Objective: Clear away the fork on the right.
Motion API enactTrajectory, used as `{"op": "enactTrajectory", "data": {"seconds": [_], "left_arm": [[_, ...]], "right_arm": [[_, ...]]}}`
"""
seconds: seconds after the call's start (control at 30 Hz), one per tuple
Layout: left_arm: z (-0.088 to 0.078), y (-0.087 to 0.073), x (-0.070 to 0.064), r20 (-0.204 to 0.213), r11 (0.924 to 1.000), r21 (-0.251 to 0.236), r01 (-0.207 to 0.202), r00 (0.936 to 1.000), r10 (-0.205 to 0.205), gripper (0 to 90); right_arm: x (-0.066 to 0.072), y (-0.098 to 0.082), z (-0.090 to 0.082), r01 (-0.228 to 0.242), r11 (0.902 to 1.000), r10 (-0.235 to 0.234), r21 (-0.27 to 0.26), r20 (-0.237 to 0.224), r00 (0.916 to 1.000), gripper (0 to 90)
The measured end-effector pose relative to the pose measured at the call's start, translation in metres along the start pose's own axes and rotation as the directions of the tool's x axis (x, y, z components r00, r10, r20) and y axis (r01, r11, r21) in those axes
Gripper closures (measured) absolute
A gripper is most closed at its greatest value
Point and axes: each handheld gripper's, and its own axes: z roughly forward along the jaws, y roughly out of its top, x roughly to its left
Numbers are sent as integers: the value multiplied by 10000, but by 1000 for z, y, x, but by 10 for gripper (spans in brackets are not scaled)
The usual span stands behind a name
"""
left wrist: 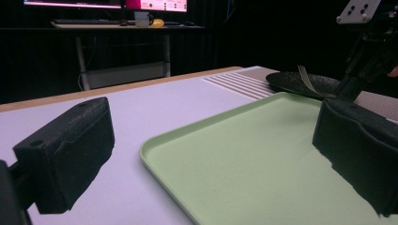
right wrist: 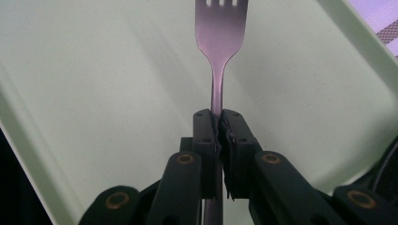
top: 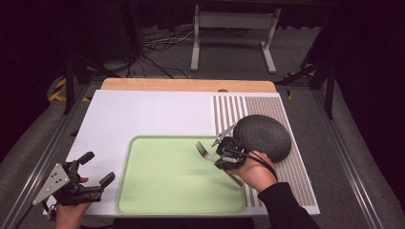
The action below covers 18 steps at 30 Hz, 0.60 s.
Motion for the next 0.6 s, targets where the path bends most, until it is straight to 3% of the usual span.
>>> {"op": "enactTrajectory", "data": {"seconds": [0.6], "left_arm": [[0, 0, 0, 45, 10000, 17, 15, 10000, -16, 0]], "right_arm": [[2, -3, 19, -334, 9994, 333, -13, -525, 9981, 845]]}}
